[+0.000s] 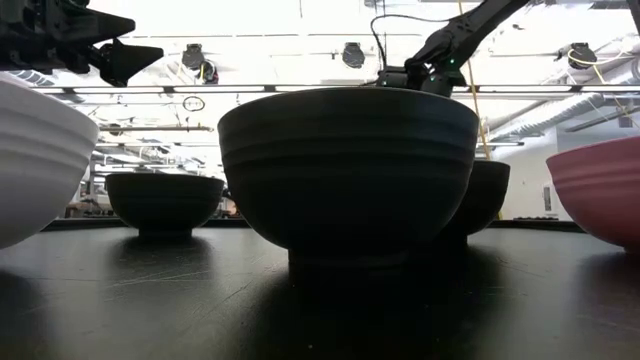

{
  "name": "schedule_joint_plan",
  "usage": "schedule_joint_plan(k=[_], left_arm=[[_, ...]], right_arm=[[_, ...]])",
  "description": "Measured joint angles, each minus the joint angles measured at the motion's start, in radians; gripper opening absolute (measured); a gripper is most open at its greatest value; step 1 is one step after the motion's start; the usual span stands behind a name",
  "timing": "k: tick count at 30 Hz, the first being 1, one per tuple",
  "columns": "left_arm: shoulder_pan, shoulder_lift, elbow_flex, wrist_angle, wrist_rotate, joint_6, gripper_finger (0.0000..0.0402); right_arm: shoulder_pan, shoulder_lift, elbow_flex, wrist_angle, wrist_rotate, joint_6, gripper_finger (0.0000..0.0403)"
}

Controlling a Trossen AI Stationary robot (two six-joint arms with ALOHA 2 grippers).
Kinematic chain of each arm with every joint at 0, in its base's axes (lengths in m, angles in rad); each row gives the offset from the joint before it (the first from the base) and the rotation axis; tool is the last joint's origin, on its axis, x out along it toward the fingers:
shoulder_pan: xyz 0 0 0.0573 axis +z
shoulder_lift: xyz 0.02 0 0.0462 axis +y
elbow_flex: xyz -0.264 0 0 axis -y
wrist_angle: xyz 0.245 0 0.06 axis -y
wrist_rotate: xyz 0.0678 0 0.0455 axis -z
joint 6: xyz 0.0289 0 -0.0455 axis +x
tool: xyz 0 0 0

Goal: Nest bowls inside each other
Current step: Stack the purple bowl on top of the right black bowl

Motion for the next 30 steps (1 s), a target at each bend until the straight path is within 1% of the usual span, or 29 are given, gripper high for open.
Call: schedule_joint_plan(k=[5, 8, 10, 14, 15, 26, 30], left_arm=[[0.000, 0.000, 0.000, -0.011, 0.000, 0.003, 0.0349], [0.000, 0.000, 0.000, -0.018, 0.000, 0.008, 0.0349], [0.000, 0.000, 0.000, -0.018, 0.000, 0.012, 0.0349], [0.000, 0.000, 0.000, -0.018, -0.001, 0.019, 0.0349], [0.000, 0.000, 0.000, -0.018, -0.001, 0.019, 0.0349], [0.000, 0.000, 0.000, -0.026, -0.001, -0.005, 0.0349], [0.000, 0.000, 0.000, -0.035, -0.001, -0.004, 0.0349]], right_arm=[[0.000, 0.062, 0.000, 0.000, 0.000, 0.002, 0.0141], [0.000, 0.089, 0.015, -0.044, -0.003, -0.013, 0.0128], [0.000, 0.106, 0.043, -0.089, -0.004, -0.028, 0.0104], [0.000, 0.108, 0.085, -0.090, -0.030, -0.077, 0.0022], [0.002, 0.108, 0.097, -0.089, -0.031, -0.088, 0.0012], [0.000, 0.108, 0.250, -0.114, -0.029, -0.112, 0.0003], [0.006, 0.098, 0.334, -0.205, -0.029, -0.128, 0.0002]])
